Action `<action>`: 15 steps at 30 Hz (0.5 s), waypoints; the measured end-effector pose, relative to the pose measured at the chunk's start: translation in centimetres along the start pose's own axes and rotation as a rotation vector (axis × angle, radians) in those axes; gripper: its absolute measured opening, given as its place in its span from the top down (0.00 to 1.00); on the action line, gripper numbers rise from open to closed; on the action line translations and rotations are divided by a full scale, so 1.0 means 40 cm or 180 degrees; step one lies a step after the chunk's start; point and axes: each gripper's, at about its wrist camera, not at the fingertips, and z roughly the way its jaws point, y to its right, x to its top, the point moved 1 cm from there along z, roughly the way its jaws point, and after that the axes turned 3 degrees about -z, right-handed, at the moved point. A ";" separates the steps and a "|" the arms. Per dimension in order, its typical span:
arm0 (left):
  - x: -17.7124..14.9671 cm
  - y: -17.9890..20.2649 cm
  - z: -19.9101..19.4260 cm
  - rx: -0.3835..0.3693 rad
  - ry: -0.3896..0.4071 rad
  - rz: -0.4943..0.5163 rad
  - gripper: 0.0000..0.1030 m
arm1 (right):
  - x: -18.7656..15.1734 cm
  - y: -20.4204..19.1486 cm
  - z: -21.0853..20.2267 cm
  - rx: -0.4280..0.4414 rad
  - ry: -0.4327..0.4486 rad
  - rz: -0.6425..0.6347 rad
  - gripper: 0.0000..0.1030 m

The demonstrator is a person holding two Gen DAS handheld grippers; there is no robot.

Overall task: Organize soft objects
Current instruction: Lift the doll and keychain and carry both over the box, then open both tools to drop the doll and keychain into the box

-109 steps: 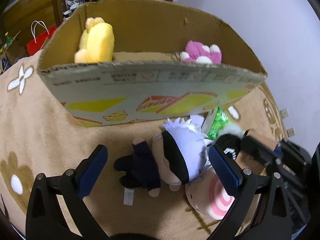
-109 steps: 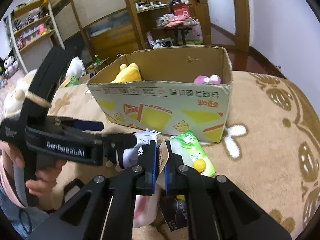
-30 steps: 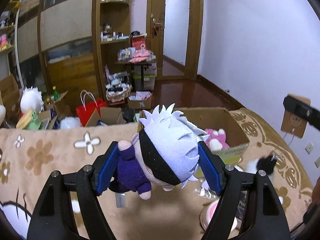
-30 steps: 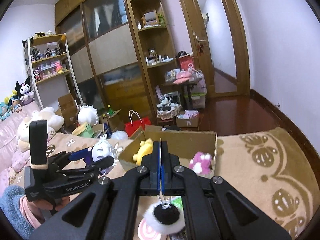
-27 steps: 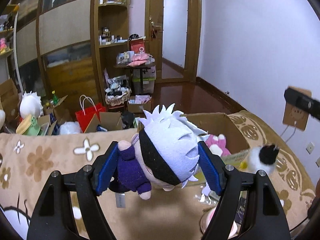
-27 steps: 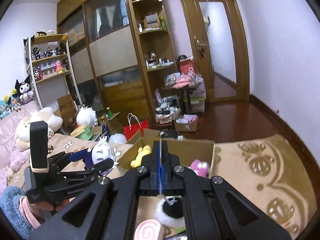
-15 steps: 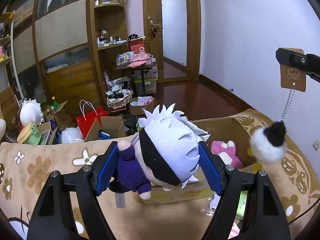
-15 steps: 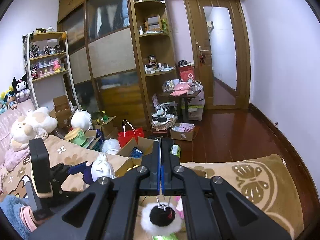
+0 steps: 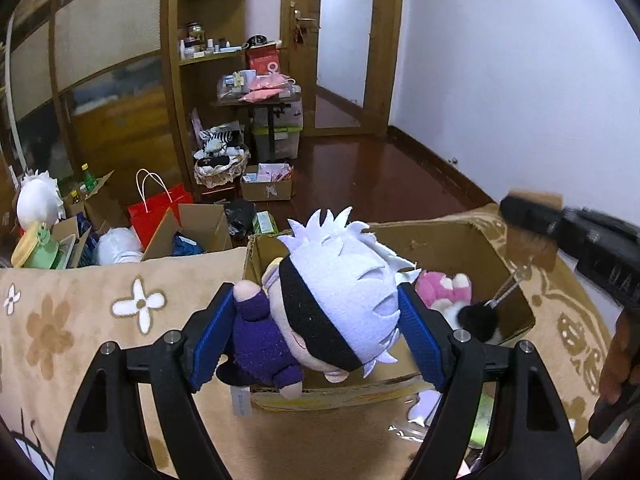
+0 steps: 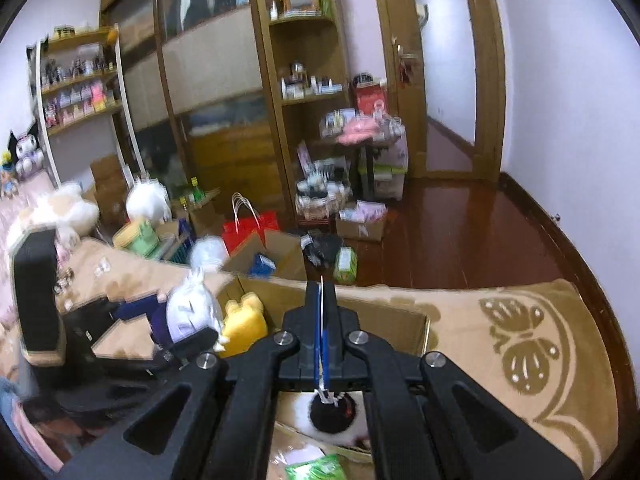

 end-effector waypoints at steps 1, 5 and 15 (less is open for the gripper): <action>-0.001 0.002 0.005 0.0003 -0.0022 0.0015 0.22 | -0.008 0.002 0.008 0.0002 -0.0023 0.0004 0.99; -0.008 0.012 0.021 -0.0020 -0.0073 0.0063 0.19 | -0.047 0.007 0.044 0.0063 -0.0157 0.0089 0.98; -0.022 0.007 0.043 0.0072 -0.0170 0.0060 0.05 | -0.092 0.008 0.064 0.0049 -0.0293 0.0146 0.91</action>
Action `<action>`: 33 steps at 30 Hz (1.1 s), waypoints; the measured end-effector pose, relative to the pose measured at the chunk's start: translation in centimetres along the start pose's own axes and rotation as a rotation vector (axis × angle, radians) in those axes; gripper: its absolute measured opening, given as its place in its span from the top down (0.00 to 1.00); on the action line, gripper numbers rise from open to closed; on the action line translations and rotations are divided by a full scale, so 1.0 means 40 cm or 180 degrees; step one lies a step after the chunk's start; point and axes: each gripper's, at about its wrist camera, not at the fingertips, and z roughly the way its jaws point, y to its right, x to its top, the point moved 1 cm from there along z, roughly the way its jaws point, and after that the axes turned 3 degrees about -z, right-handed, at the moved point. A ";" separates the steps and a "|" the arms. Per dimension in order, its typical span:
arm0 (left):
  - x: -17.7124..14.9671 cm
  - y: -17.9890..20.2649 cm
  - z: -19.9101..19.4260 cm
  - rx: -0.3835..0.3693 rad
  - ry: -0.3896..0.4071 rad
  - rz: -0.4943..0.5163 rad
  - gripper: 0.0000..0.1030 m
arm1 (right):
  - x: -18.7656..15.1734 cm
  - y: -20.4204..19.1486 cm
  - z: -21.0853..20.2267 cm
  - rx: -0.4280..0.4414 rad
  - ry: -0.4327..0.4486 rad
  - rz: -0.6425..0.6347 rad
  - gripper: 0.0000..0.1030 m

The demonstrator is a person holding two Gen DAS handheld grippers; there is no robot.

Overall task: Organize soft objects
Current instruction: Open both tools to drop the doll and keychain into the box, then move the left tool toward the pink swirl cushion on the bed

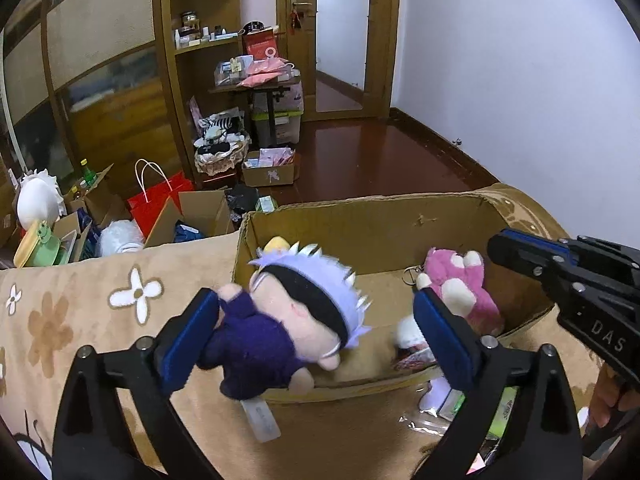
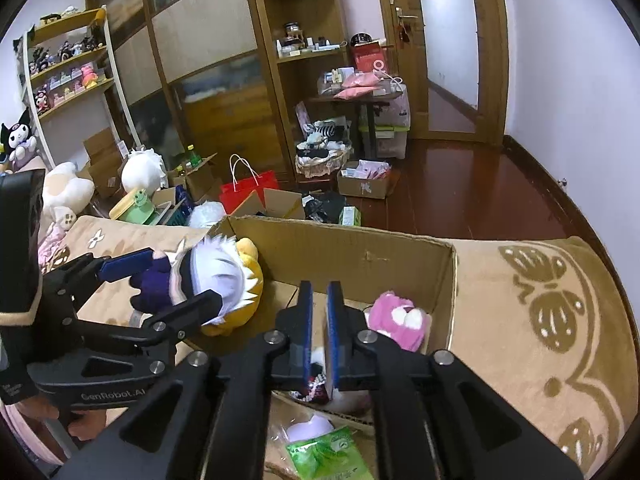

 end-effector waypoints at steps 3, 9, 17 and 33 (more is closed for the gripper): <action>-0.006 -0.001 -0.004 0.0021 -0.0012 0.0011 0.05 | -0.001 0.006 -0.010 -0.0028 0.0008 0.0039 0.83; -0.015 0.007 -0.025 0.0098 -0.0080 0.0150 0.04 | -0.014 0.020 -0.058 -0.0106 0.0059 0.0138 0.41; -0.044 0.021 -0.109 0.0121 -0.0063 0.0226 0.03 | -0.043 0.023 -0.143 -0.0157 0.0167 0.0217 0.05; -0.138 0.044 -0.257 0.0057 -0.0114 0.0117 0.03 | -0.107 -0.007 -0.286 -0.0244 0.0237 0.0245 0.02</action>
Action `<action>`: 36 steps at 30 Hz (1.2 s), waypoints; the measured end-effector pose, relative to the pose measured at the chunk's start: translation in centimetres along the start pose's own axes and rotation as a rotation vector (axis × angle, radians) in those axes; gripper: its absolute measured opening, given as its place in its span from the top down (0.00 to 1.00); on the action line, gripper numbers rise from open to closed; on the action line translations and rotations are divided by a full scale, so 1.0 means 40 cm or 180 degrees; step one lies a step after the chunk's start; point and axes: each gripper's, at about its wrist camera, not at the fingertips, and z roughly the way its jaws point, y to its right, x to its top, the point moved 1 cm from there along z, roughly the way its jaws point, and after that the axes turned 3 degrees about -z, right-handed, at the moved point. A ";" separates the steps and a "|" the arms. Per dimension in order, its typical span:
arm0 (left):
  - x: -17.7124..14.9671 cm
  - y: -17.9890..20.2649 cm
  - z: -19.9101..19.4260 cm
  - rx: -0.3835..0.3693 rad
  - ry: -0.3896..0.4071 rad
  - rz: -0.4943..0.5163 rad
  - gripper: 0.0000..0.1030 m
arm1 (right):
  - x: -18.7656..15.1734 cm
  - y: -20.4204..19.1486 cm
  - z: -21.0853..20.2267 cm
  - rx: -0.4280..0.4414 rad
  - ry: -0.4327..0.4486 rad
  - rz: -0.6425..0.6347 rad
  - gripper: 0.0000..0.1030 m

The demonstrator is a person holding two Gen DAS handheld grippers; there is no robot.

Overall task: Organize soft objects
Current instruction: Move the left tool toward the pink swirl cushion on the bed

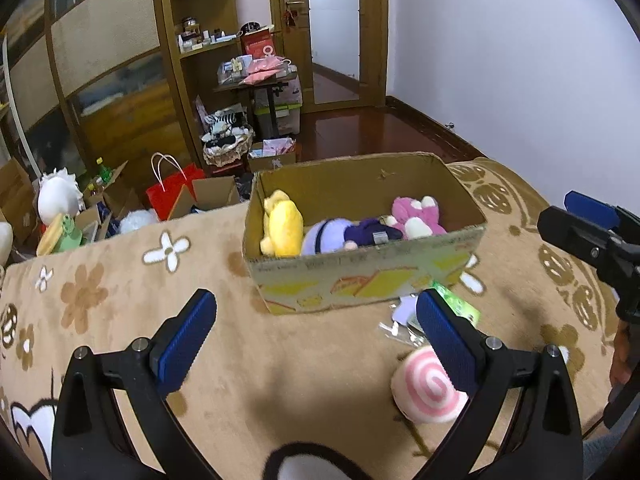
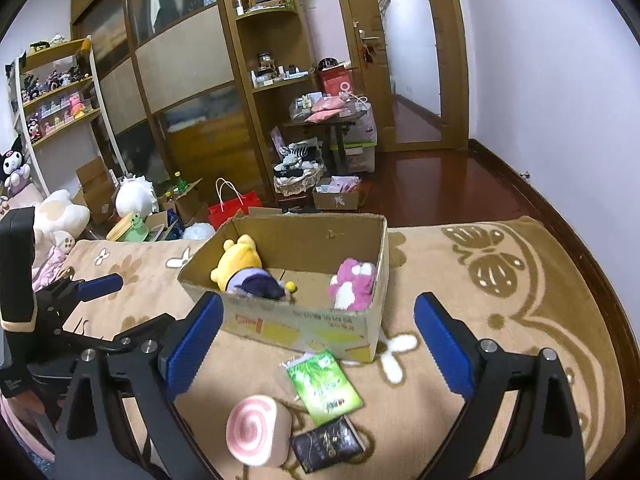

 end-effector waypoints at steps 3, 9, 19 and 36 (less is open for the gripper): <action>-0.023 0.005 -0.008 -0.0037 -0.0047 -0.0056 0.03 | -0.018 -0.004 -0.015 -0.0011 -0.0007 -0.0006 0.02; -0.052 0.027 -0.013 -0.0086 0.0003 -0.0002 0.03 | -0.056 0.009 -0.034 -0.0022 -0.0041 0.0075 0.03; -0.076 0.075 0.027 -0.0287 -0.0104 0.0030 0.03 | -0.112 0.055 -0.025 -0.0094 -0.0092 0.0255 0.02; -0.155 0.159 0.127 -0.0519 -0.0544 0.0298 0.03 | -0.170 0.108 0.083 -0.0028 -0.0424 0.0434 0.02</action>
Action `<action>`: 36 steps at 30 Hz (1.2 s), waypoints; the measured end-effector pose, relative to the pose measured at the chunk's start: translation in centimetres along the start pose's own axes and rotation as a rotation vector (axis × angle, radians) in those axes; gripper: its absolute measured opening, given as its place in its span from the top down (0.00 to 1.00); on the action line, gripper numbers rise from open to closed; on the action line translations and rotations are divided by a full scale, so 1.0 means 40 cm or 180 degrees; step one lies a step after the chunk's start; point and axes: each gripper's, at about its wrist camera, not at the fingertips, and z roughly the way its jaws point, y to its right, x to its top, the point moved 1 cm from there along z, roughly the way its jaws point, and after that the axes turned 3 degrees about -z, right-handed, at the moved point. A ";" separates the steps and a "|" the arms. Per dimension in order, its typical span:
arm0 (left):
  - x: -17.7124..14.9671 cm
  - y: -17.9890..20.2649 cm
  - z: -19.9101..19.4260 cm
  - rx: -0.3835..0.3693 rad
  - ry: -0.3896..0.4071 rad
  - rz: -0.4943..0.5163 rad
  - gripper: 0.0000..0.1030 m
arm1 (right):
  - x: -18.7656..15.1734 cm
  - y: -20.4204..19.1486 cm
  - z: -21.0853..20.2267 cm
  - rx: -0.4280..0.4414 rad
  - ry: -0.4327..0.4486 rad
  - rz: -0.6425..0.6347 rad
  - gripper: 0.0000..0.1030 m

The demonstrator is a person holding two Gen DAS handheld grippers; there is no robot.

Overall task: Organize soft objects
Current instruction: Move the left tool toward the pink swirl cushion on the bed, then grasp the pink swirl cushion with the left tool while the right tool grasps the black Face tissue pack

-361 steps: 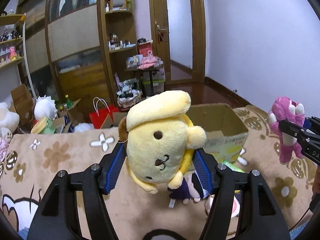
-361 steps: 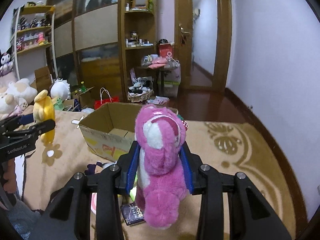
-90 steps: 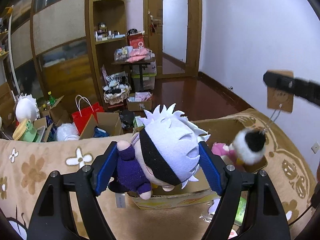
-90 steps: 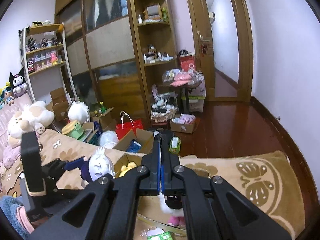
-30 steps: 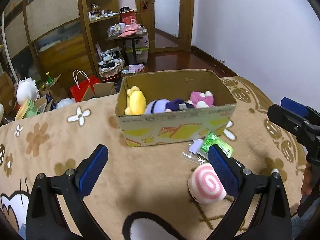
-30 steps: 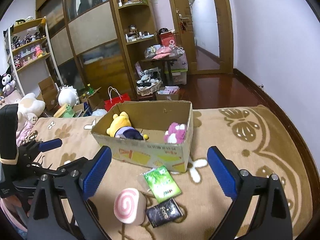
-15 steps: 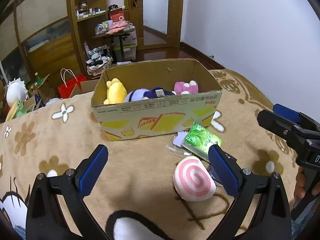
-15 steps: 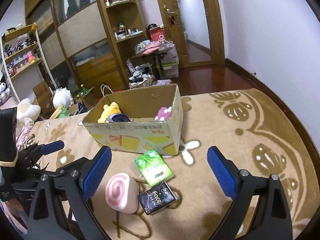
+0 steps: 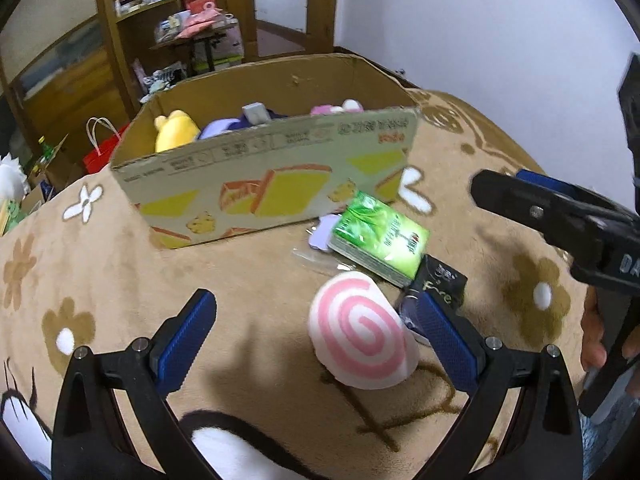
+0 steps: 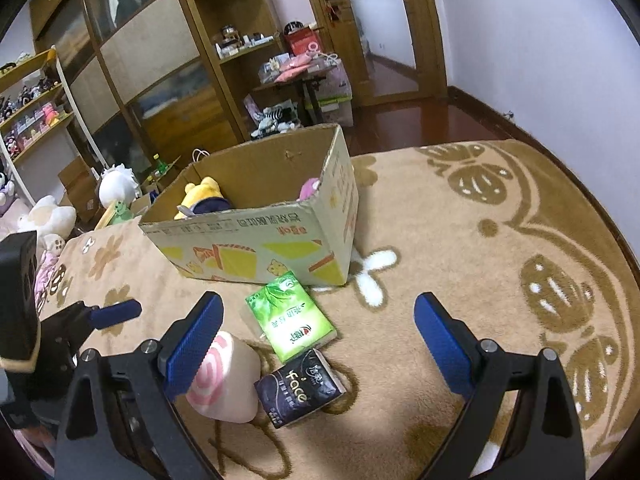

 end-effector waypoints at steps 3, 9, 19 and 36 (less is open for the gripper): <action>-0.004 0.018 0.012 -0.0047 -0.0053 0.0048 0.03 | -0.006 0.005 0.021 0.0014 -0.0079 0.0006 0.02; -0.019 0.042 0.045 -0.0104 -0.0196 0.0088 0.03 | -0.028 0.004 0.066 0.0000 -0.0271 -0.0054 0.02; -0.031 0.019 0.109 -0.0073 -0.0549 -0.0081 0.03 | -0.078 0.000 0.115 -0.0015 -0.0632 -0.0057 0.02; -0.064 0.017 0.172 0.0057 -0.0865 0.0025 0.03 | -0.124 -0.023 0.172 0.0199 -0.1138 -0.0120 0.12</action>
